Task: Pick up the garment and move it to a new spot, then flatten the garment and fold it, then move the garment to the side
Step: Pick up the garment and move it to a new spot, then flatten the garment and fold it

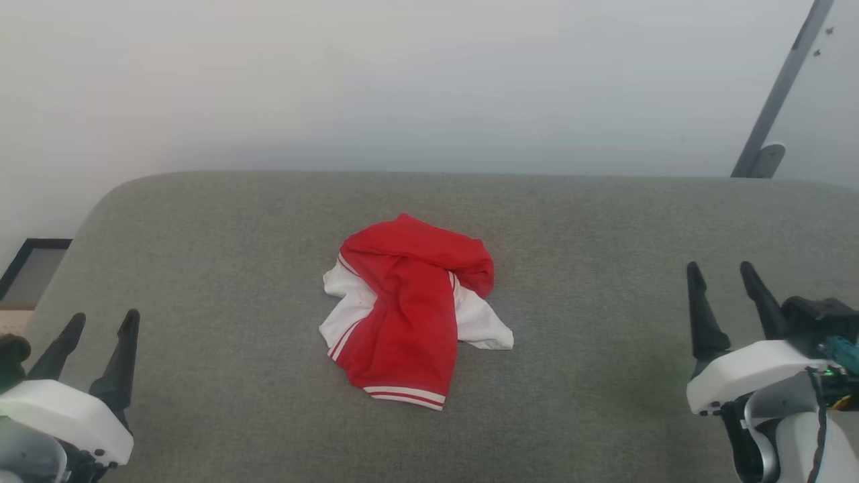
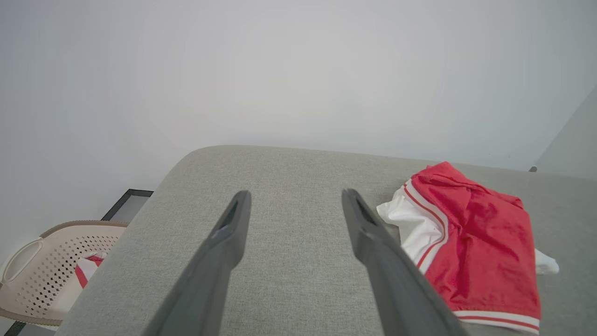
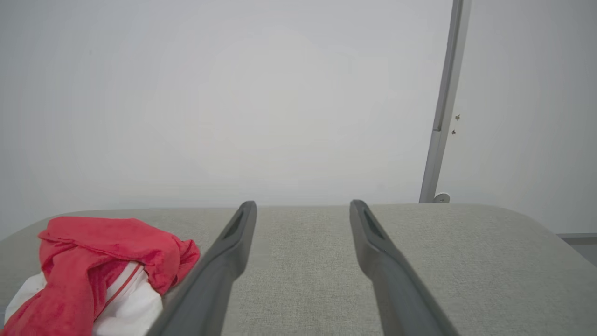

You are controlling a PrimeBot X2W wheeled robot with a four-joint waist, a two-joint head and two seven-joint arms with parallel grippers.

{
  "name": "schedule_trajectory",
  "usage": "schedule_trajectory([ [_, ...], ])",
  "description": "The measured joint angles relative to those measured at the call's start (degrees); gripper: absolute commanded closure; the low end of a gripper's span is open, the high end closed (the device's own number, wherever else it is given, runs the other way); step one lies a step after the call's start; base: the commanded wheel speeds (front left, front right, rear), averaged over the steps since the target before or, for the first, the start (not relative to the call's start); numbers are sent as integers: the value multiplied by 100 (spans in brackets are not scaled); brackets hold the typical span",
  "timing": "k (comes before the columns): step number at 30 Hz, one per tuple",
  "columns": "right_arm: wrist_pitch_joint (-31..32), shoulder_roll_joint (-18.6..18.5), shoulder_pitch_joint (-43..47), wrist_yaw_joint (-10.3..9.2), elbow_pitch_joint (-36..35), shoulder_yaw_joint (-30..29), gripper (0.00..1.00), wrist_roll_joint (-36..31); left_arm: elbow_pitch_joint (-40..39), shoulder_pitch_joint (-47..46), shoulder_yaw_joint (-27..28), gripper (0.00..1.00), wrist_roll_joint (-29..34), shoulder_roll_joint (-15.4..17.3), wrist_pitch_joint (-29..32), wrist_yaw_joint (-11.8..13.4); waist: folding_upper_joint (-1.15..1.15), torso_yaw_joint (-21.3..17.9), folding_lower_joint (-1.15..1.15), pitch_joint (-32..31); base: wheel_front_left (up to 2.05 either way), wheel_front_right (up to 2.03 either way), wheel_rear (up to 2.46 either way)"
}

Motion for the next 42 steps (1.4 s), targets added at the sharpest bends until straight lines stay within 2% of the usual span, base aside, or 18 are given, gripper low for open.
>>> schedule_trajectory([
  [10,363,-213,-13,0,-23,437,0,261,-110,-140,-187,0,-3,-103,-87,-52,0,467,0,149,0,0,0],
  [15,703,-344,-221,1,51,706,0,402,-103,-211,-337,0,62,-280,-202,-52,0,800,0,324,0,0,0],
  [23,1558,-597,-532,0,417,1127,0,699,13,-434,-626,0,129,-559,-343,-110,0,1375,0,660,0,0,0],
  [29,2492,-761,-671,0,747,1404,0,939,102,-638,-802,0,171,-734,-400,-129,0,1740,0,914,0,0,0],
  [31,2803,-789,-708,0,868,1419,0,943,130,-672,-850,0,172,-776,-415,-152,0,1832,0,990,0,0,0],
  [38,3307,-810,-966,0,1141,1485,0,879,202,-778,-937,0,172,-887,-483,-178,0,2004,0,1188,0,0,0],
  [39,3354,-817,-1018,0,1181,1505,26,851,226,-804,-948,0,172,-901,-499,-179,0,2019,0,1213,0,0,0],
  [40,3388,-853,-1070,1,1207,1553,68,775,243,-834,-956,0,171,-909,-514,-183,0,2028,0,1231,0,0,0],
  [41,3416,-872,-1116,2,1228,1597,100,743,260,-859,-956,0,171,-911,-515,-188,0,2032,0,1245,0,0,0],
  [42,3430,-880,-1150,2,1248,1626,100,745,278,-866,-955,0,170,-913,-522,-199,0,2028,0,1254,0,0,0],
])
